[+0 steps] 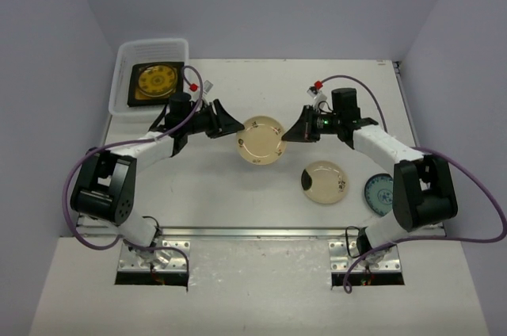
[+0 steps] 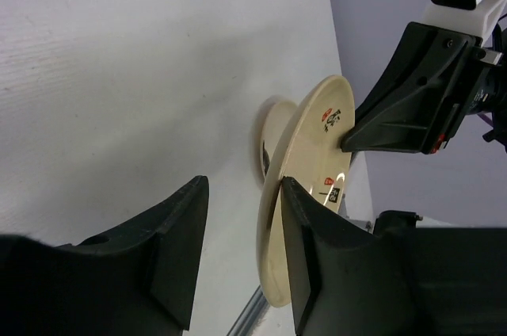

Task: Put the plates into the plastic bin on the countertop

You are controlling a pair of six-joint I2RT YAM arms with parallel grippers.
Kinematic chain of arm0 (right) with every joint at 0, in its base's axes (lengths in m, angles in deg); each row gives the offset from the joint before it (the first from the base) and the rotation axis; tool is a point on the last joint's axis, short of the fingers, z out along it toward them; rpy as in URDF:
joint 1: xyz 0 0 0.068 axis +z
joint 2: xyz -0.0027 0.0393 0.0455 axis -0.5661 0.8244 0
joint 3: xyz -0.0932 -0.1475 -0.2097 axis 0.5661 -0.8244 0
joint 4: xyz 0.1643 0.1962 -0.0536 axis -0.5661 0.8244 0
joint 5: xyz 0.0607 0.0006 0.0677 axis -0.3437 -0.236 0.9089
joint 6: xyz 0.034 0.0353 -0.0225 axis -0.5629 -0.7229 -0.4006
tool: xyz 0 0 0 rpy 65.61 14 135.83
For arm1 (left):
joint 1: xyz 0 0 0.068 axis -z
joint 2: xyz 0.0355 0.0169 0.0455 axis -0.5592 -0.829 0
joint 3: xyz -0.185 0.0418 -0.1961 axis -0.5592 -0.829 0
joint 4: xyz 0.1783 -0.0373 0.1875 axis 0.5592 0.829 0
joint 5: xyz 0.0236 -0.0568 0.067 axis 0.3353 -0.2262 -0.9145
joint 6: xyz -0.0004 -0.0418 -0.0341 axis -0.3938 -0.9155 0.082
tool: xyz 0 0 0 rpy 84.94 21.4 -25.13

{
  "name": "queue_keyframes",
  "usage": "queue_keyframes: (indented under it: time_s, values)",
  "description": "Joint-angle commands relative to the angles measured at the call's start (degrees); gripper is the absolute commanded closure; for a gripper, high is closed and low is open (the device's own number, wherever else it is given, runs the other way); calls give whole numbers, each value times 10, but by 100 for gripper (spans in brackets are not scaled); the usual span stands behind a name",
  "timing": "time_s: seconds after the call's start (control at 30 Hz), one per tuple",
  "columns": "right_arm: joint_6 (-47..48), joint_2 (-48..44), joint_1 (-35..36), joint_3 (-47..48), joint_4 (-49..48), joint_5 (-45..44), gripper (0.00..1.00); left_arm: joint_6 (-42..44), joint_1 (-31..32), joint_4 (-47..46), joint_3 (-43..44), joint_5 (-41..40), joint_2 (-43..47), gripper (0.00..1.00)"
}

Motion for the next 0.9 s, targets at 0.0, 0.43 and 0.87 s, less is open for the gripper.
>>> queue_keyframes:
  time_s: [0.0,0.43,0.87]
  values:
    - [-28,-22,-1,8,-50,34,100,12,13,-37,18,39,5,63]
    - [-48,-16,-9,8,-58,5,26,13,12,49,52,-56,55,100]
    - [0,-121,-63,-107,2,-56,1,-154,-282,189,178,-451,28,100]
